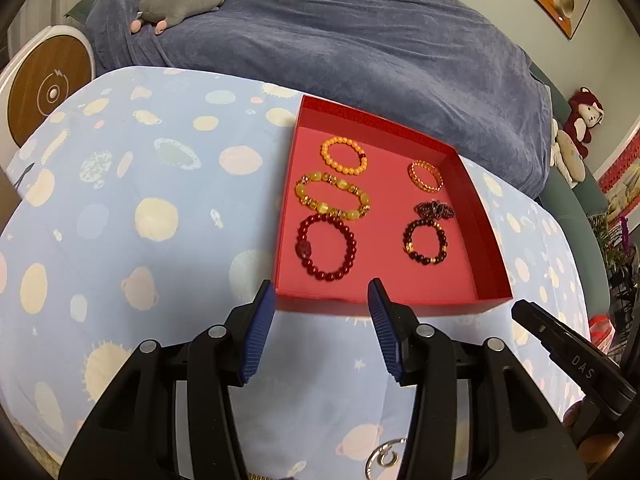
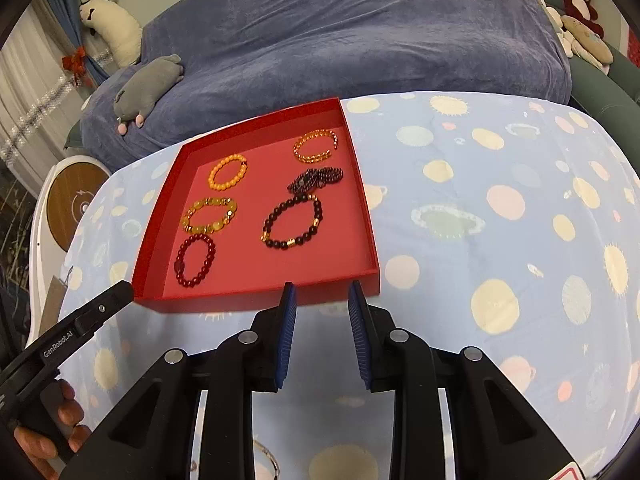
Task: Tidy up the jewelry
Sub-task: 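Move the left tool toward the gold watch while the right tool approaches the thin gold bangle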
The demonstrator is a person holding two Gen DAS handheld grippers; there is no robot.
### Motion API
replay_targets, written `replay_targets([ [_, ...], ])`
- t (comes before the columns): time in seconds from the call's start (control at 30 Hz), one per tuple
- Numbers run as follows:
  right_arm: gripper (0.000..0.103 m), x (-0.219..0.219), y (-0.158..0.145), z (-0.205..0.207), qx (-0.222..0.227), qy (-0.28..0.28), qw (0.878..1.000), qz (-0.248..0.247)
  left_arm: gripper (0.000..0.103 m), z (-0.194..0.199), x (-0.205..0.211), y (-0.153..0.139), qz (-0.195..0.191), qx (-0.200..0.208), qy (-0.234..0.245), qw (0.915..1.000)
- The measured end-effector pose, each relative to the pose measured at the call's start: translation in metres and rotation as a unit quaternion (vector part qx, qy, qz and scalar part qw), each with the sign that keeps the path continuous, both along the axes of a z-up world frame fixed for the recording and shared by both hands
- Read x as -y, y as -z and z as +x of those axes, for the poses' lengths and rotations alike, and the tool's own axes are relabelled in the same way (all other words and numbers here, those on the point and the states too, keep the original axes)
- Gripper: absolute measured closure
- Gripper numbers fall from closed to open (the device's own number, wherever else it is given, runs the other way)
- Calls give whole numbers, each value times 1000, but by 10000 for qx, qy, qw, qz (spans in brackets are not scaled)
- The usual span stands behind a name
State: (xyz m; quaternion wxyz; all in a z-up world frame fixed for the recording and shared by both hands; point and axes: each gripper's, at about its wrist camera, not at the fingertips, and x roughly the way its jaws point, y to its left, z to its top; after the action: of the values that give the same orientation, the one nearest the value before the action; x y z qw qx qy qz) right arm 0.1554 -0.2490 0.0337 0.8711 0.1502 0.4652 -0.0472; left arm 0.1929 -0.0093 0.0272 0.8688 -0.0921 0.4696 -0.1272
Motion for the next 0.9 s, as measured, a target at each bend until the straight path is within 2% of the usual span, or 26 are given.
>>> replay_targets([
  [0.43, 76, -33, 16, -75, -335, -186, 9993, -10, 57, -69, -32, 15, 249, -221, -80, 9994],
  [0.9, 76, -57, 31, -105, -519, -295, 9982, 21, 57, -103, -33, 30, 422, -367, 41, 9984],
])
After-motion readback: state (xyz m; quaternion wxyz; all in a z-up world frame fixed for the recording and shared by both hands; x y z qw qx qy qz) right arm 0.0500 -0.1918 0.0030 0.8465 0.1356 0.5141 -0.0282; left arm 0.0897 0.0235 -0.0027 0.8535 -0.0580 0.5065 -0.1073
